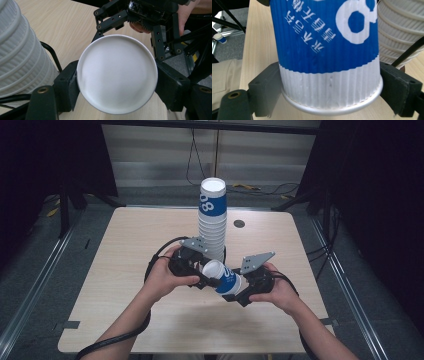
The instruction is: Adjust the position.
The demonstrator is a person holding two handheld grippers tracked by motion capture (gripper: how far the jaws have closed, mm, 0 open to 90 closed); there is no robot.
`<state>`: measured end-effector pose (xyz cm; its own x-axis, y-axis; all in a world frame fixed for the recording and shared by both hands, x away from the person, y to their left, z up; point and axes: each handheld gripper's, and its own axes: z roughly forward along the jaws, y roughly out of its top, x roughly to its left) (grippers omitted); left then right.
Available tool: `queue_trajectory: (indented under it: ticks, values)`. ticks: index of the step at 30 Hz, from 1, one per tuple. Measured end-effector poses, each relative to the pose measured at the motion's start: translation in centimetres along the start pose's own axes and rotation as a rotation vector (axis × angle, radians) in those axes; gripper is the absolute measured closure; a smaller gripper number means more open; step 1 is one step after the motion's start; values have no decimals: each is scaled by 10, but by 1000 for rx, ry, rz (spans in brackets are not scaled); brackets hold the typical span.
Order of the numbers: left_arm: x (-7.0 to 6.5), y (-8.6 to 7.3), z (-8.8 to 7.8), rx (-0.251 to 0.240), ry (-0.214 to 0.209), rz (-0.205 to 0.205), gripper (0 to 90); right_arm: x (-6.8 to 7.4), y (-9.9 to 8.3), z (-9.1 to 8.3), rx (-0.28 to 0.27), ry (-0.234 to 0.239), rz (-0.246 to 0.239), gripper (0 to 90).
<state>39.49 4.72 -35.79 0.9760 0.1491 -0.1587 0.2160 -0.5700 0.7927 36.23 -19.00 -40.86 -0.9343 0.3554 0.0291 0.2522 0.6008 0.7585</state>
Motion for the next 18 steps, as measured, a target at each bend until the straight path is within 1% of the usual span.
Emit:
queue_trajectory:
  ticks: [3, 6, 10, 12, 14, 15, 16, 18]
  values:
    - [0, 1, 0, -5, 6, 6, 284, -1, 0, 0, -8, 1, 2, 146]
    - [0, 2, 0, 5, 9, 6, 285, 0, 1, -1, 3, -12, 8, 165]
    - [1, 2, 0, 5, 7, 2, 284, 0, 1, -2, 4, -13, 21, 194]
    - [1, 2, 1, -10, 4, 0, 283, 0, 1, -3, 5, -13, 29, 202]
    - [1, 1, 1, 7, 8, 15, 281, 0, 1, -3, 10, -13, 32, 211]
    - [1, 1, 2, 13, 7, 16, 276, 0, 1, -3, 12, -12, 35, 213]
    - [1, 1, 3, 31, 9, 20, 260, 0, 1, -3, 12, -7, 41, 215]
    - [1, 0, 4, 43, 11, 13, 211, -1, 1, -5, 8, -7, 46, 220]
